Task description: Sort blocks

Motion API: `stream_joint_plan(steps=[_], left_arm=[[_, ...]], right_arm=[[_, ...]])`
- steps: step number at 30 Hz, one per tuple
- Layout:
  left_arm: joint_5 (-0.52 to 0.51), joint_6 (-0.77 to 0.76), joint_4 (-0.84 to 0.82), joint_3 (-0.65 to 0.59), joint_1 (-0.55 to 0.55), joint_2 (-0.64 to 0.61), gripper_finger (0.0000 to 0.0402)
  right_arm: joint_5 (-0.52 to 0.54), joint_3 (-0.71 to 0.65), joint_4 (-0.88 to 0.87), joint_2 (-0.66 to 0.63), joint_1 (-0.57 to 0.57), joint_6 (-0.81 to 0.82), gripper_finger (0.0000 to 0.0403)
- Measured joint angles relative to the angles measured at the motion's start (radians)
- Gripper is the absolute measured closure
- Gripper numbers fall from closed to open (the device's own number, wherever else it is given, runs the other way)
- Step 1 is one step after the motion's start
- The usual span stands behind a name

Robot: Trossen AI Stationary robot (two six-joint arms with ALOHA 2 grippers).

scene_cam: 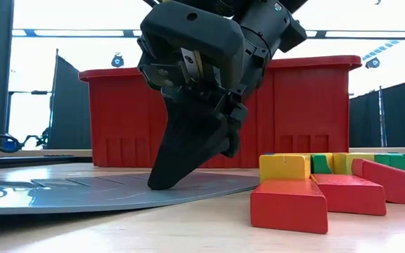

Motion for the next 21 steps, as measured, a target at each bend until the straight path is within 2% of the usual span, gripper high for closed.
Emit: stream_joint_plan(steps=[4,6,8,10,15,16,21], left_arm=[[-0.009,-0.021,-0.037,0.0,0.008,0.0,0.0095],[-0.018,-0.018,-0.039,0.0,0.01,0.0,0.0112],[-0.02,-0.011,-0.042,0.0,0.01,-0.001,0.0147],[-0.019,-0.009,-0.042,0.0,0.01,-0.001,0.0199],[0.014,0.008,-0.042,0.0,0.012,-0.002,0.0368],[0.016,0.01,-0.041,0.0,0.013,-0.004,0.0383],[0.035,0.017,-0.035,0.0,0.018,-0.014,0.0397]], right_arm=[[-0.002,0.0,-0.006,0.0,-0.001,0.0,0.0403],[-0.002,0.0,-0.007,0.0,-0.001,0.0,0.0403],[-0.002,0.0,-0.006,0.0,-0.001,0.001,0.0403],[-0.002,0.0,-0.007,0.0,-0.001,0.001,0.0403],[-0.003,0.0,-0.005,0.0,-0.001,0.001,0.0403],[-0.005,0.0,-0.004,0.0,-0.001,0.001,0.0403],[-0.02,0.0,0.001,0.0,-0.001,0.004,0.0403]])
